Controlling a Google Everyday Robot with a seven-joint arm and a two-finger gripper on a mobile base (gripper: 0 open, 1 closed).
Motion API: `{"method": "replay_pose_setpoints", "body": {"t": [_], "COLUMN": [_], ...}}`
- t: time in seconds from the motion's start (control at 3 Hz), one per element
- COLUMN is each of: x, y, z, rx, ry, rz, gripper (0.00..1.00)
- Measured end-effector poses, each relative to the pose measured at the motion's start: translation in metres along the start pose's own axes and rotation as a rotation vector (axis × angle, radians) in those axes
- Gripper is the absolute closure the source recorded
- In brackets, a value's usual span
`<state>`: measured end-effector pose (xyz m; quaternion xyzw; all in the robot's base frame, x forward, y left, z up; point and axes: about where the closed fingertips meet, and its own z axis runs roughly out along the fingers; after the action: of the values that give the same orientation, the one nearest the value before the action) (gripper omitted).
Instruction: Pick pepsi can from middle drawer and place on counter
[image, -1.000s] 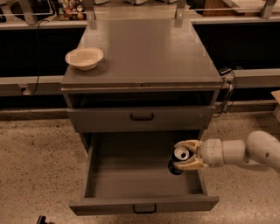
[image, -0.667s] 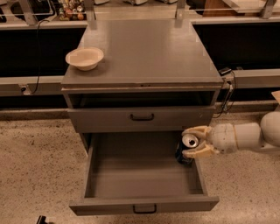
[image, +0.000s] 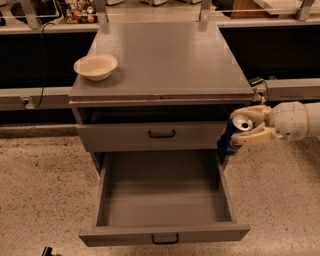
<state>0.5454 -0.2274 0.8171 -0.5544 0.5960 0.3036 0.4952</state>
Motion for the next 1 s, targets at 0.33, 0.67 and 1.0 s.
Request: {"method": "replay_pose_setpoints", "body": {"t": [0.33,0.67,1.0], "x": [-0.057,-0.059,-0.083], "y": [-0.040,-0.045,-0.065], "z": [-0.033,-0.026,-0.013], "rx": [0.064,0.050,0.014], "ry": [-0.041,-0.041,-0.057], "rz": [-0.016,-0.016,-0.009], "gripper": [1.00,1.00,1.00]}}
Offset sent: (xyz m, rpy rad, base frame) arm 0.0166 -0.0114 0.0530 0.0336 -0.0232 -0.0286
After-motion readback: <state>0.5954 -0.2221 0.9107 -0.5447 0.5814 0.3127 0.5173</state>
